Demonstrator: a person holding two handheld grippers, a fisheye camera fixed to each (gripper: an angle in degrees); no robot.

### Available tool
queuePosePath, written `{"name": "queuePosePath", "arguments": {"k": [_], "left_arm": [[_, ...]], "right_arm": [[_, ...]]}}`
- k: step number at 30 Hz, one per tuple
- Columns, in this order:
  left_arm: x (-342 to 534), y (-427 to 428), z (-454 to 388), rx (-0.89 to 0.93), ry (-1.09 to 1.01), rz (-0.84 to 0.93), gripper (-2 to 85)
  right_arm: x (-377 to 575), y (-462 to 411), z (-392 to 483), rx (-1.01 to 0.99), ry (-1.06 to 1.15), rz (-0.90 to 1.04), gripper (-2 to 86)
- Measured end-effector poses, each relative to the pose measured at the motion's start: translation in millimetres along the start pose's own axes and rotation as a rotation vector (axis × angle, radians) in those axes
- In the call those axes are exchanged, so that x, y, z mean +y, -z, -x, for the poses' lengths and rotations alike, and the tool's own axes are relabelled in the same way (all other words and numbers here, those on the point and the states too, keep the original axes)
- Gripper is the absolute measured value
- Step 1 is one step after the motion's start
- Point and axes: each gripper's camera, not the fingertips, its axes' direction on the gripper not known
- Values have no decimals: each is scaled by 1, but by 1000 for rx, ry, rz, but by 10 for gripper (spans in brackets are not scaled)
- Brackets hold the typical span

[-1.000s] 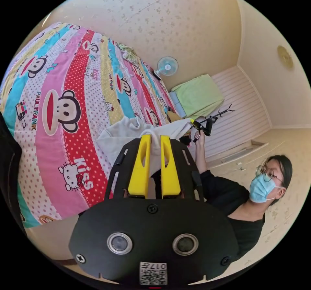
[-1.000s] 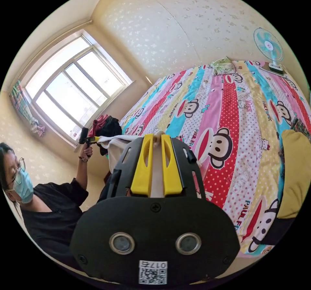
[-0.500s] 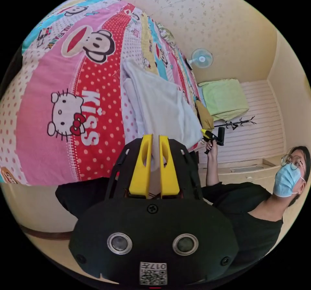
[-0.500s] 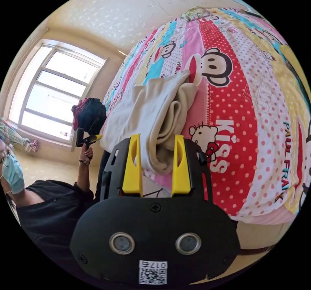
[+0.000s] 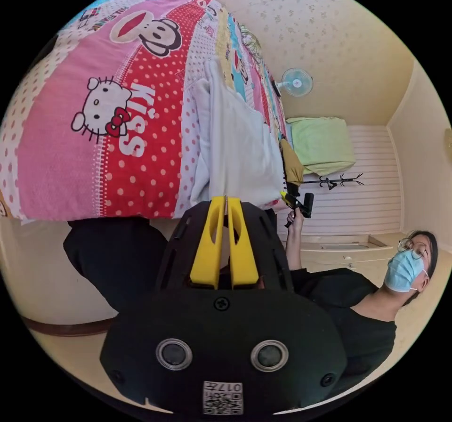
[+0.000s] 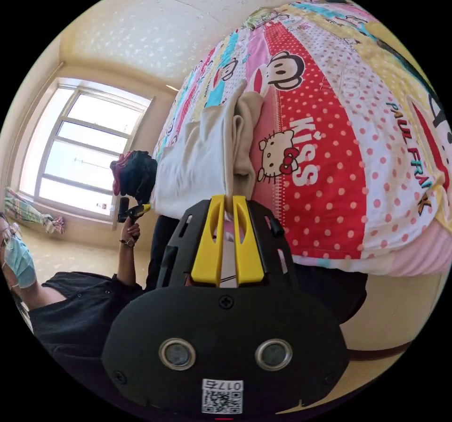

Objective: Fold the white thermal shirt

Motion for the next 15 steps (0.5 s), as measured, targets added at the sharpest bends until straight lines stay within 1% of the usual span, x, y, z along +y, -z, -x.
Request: {"name": "queuePosePath", "arguments": {"k": [1, 2, 4, 5, 9, 12, 13, 14, 15], "left_arm": [[8, 8, -2, 2, 15, -47, 78], [11, 10, -2, 4, 25, -60, 101], [16, 4, 2, 31, 74, -43, 140], [15, 0, 3, 44, 80, -31, 143], [14, -30, 3, 67, 148, 1, 147], [14, -37, 1, 78, 187, -57, 124], [14, -36, -1, 91, 195, -89, 105], [14, -36, -3, 100, 197, -102, 92], [13, -36, -7, 134, 189, -119, 71]], "right_arm": [[3, 12, 18, 46, 15, -53, 48], [3, 22, 39, 91, 48, -100, 58], [1, 27, 72, 134, 95, -149, 81], [-3, 23, 94, 146, 127, -157, 96], [-22, -18, 147, 139, 258, -105, 93], [-32, -77, 163, 184, 323, -25, 55], [-35, -111, 159, 220, 320, 64, 37], [-37, -150, 148, 275, 288, 200, 23], [-35, -168, 141, 307, 276, 255, 21]]}}
